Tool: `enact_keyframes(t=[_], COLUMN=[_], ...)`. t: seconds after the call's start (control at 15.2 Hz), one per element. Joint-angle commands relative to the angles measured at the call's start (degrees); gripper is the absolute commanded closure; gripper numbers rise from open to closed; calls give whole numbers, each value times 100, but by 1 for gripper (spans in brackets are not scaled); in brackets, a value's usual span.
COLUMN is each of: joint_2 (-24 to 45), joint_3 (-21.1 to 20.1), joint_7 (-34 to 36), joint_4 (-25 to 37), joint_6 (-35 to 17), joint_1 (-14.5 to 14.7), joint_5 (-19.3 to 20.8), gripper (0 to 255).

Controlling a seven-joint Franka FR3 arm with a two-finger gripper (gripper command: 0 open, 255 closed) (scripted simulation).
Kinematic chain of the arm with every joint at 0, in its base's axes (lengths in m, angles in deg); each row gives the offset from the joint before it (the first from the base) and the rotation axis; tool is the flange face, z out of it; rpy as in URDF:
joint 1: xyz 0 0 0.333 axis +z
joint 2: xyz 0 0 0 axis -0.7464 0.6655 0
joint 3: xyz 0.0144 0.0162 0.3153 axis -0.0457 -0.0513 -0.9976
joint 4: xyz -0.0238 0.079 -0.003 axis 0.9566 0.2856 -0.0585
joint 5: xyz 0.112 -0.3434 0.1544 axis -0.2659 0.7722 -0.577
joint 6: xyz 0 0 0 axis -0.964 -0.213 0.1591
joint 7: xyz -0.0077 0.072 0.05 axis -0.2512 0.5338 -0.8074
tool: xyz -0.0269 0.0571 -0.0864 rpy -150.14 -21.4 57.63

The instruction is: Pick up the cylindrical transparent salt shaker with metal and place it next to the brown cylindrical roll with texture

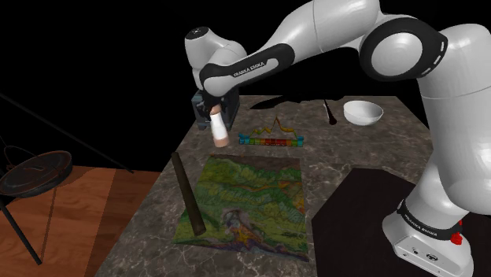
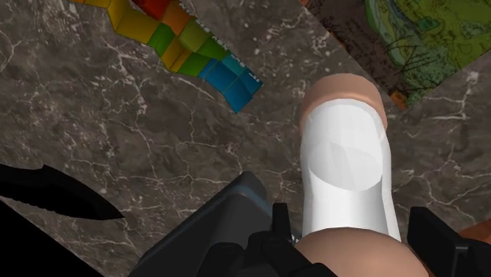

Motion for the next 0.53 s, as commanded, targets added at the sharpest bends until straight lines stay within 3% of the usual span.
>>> enact_keyframes(t=[0.0, 0.46], joint_2=[23, 114], joint_3=[10, 35], joint_7=[37, 129], joint_4=[-96, -277], joint_6=[-120, -380], joint_1=[-6, -6], joint_5=[22, 78], gripper=[255, 255])
